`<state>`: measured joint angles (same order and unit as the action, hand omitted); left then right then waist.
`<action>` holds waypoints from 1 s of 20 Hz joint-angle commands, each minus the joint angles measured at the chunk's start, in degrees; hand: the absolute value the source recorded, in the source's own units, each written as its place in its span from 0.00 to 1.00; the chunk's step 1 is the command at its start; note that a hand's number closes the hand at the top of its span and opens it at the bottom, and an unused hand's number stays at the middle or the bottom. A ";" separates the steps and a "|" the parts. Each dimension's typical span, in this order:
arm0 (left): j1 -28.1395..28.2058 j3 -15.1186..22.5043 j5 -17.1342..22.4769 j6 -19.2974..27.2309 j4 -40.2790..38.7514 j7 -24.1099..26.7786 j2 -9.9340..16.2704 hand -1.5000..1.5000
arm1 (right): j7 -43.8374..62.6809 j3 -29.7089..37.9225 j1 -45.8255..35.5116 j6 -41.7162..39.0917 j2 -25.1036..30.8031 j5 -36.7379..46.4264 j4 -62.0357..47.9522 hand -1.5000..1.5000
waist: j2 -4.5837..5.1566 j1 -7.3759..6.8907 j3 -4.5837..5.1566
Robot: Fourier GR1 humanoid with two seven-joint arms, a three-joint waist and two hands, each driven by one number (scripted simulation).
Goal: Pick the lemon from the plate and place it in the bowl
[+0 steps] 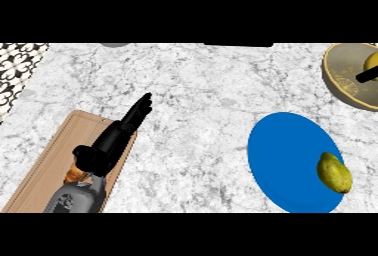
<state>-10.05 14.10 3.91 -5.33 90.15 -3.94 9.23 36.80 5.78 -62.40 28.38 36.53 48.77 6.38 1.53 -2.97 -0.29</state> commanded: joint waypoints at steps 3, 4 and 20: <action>-0.65 -0.14 -0.32 0.46 0.69 -0.92 -0.71 0.50 | -12.90 6.10 4.25 -2.11 1.30 -6.49 1.56 0.00 | -0.09 -0.05 0.00; -0.06 -0.52 -0.12 -0.04 1.55 -0.95 0.15 0.50 | -15.36 7.20 5.38 -0.77 2.13 -7.55 2.24 0.00 | -0.05 -0.21 -0.03; 3.37 -1.21 -0.50 -0.23 1.75 -0.16 -0.14 0.50 | -23.44 22.22 11.71 20.87 4.21 -21.23 9.77 0.00 | -1.13 1.77 0.12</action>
<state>-8.08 13.08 3.21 -5.93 89.93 -2.62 9.11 16.47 23.75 -54.05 45.06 41.36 31.91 13.98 0.86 -1.91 -0.19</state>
